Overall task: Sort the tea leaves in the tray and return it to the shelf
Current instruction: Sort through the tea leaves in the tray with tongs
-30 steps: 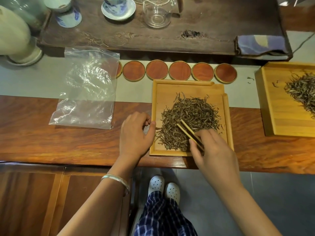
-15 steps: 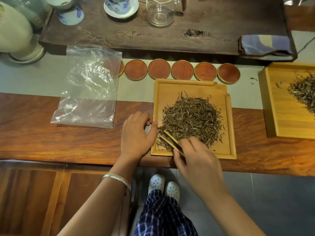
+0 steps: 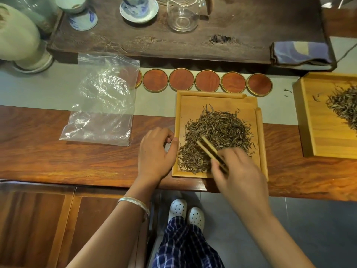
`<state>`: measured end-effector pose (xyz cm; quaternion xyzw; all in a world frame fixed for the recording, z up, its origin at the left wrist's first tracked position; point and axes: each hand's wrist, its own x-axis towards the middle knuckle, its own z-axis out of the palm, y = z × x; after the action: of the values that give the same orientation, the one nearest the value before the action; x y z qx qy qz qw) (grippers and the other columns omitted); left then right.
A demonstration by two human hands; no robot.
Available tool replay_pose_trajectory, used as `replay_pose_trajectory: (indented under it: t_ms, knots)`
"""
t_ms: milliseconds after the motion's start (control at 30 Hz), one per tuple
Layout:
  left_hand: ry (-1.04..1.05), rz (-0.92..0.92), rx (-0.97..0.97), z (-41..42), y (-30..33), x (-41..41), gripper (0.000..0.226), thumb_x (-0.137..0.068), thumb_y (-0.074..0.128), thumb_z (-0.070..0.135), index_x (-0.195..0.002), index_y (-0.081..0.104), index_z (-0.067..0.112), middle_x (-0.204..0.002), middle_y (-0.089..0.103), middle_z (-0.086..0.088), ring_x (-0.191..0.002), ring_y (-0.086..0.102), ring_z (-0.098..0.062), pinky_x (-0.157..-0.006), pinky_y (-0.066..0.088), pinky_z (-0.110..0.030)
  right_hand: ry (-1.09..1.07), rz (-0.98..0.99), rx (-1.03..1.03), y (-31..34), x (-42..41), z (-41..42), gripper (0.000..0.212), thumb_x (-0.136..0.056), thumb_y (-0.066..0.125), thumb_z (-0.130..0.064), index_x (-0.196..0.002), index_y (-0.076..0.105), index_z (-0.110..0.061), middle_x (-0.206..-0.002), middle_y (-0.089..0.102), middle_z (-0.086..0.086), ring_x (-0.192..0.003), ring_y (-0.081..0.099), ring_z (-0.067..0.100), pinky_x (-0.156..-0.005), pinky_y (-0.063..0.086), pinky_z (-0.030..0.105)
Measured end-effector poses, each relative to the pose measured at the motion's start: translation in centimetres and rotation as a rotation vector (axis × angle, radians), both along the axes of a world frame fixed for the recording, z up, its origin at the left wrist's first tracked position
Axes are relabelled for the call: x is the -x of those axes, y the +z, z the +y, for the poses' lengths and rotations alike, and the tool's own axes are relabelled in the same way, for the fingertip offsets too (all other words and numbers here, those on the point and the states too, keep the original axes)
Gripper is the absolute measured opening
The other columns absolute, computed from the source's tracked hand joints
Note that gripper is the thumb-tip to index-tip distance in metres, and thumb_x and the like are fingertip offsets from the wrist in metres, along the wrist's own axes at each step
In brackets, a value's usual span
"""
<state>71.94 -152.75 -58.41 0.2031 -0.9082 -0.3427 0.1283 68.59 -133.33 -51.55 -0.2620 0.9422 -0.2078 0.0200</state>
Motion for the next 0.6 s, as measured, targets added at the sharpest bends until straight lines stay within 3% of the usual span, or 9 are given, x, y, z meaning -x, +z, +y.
replay_pose_trajectory:
  t_ms: [67,233,367,600]
  knots:
    - [0.0,0.001,0.008,0.0,0.1,0.0,0.01,-0.084,0.055,0.024,-0.076,0.054,0.017,-0.072,0.047,0.006,-0.072,0.045,-0.017,-0.065,0.036,-0.033,-0.017,0.037,-0.026,0.3,1.8,-0.1,0.012,-0.086,0.065,-0.02,-0.093,0.061,-0.011,-0.082,0.057,0.001,-0.063,0.052,0.015,-0.045,0.033,0.017]
    - [0.01,-0.002,-0.003,0.0,0.1,0.1,0.009,-0.085,0.055,0.024,-0.078,0.057,0.018,-0.073,0.045,0.009,-0.073,0.047,-0.018,-0.067,0.039,-0.034,0.092,0.062,-0.117,0.3,4.3,-2.5,0.014,-0.089,0.061,-0.022,-0.094,0.061,-0.008,-0.083,0.057,0.006,-0.068,0.057,0.024,-0.047,0.043,0.029]
    - [-0.007,0.002,0.007,0.0,0.1,0.1,0.015,-0.085,0.049,0.029,-0.08,0.057,0.017,-0.075,0.045,0.01,-0.073,0.045,-0.016,-0.067,0.037,-0.033,0.09,0.089,-0.078,0.6,4.8,-2.5,0.014,-0.088,0.062,-0.023,-0.094,0.06,-0.01,-0.082,0.057,0.004,-0.067,0.055,0.021,-0.049,0.037,0.024]
    - [-0.001,-0.016,0.013,-0.1,-0.2,0.1,0.005,-0.085,0.054,0.024,-0.081,0.055,0.02,-0.075,0.043,0.012,-0.073,0.042,-0.012,-0.067,0.034,-0.031,0.128,0.043,-0.109,-0.2,3.1,-2.9,0.012,-0.087,0.063,-0.021,-0.089,0.06,-0.01,-0.078,0.054,0.004,-0.063,0.054,0.02,-0.044,0.035,0.024]
